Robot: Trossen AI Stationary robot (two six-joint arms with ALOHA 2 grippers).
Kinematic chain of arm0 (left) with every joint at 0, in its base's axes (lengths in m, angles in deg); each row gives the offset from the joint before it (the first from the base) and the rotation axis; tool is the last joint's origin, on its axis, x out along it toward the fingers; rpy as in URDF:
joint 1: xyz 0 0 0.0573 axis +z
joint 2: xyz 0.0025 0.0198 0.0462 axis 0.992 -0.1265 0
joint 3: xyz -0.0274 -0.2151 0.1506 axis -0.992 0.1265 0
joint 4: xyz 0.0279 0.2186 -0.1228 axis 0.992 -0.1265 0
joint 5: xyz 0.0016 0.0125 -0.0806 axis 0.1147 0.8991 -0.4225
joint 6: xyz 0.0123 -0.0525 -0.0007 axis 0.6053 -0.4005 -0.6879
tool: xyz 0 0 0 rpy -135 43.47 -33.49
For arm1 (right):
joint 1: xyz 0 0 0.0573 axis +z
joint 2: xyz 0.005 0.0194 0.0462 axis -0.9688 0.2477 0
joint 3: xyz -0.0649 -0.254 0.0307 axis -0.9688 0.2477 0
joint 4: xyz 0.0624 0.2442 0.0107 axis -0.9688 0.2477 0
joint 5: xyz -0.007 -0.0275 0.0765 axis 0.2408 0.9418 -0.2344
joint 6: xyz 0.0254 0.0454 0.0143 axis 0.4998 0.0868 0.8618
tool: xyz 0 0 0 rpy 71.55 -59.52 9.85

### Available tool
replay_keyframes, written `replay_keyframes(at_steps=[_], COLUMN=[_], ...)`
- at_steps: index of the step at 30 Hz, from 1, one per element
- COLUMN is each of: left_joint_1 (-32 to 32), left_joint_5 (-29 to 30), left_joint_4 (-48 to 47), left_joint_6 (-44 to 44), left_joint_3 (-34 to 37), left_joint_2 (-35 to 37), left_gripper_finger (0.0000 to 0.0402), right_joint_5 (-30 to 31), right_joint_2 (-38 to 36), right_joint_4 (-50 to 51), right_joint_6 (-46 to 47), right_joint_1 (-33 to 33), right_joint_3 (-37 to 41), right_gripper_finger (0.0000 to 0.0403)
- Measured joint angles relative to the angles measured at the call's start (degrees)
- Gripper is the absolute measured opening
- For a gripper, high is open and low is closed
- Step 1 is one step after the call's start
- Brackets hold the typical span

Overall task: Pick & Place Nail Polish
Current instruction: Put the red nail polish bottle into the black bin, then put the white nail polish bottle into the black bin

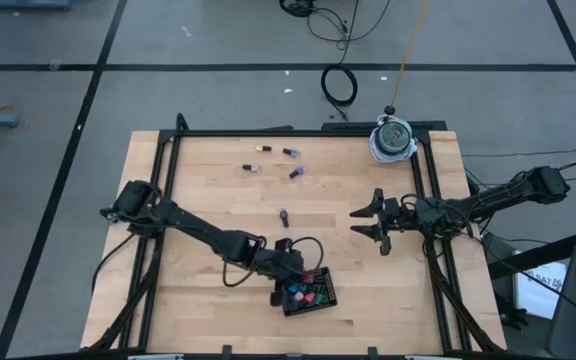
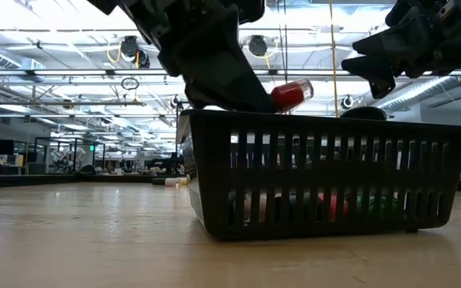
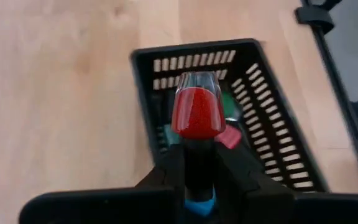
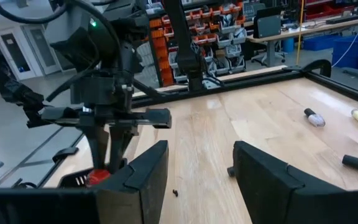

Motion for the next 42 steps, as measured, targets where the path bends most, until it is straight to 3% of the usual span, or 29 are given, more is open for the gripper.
replay_keyframes(at_steps=[16,25,29,32,39,42], left_joint_1=[-0.13,0.17,1.37,1.98,4.37,10.46], left_joint_5=[-3.63,-3.69,-3.33,2.62,30.54,33.69], left_joint_4=[-2.36,-3.43,-7.58,-12.17,-28.7,-31.43], left_joint_6=[-1.68,0.14,2.15,2.27,5.55,5.48], left_joint_3=[0.0,0.0,0.0,-0.02,1.34,4.71], left_joint_2=[-0.03,0.31,4.42,9.36,20.24,24.51], left_gripper_finger=[0.0086,0.0179,0.021,0.0218,0.0215,0.0212], right_joint_5=[-0.01,0.0,-0.01,-0.02,-0.02,0.0], right_joint_2=[0.02,0.02,0.04,0.03,0.04,0.02], right_joint_4=[0.02,0.0,0.01,0.1,0.12,0.11], right_joint_6=[0.01,0.0,0.02,0.02,0.02,0.02], right_joint_1=[0.0,0.0,-0.01,0.0,0.0,0.0], right_joint_3=[0.0,0.0,0.0,0.0,0.0,0.0], right_gripper_finger=[0.0169,0.0169,0.0169,0.0169,0.0169,0.0169])
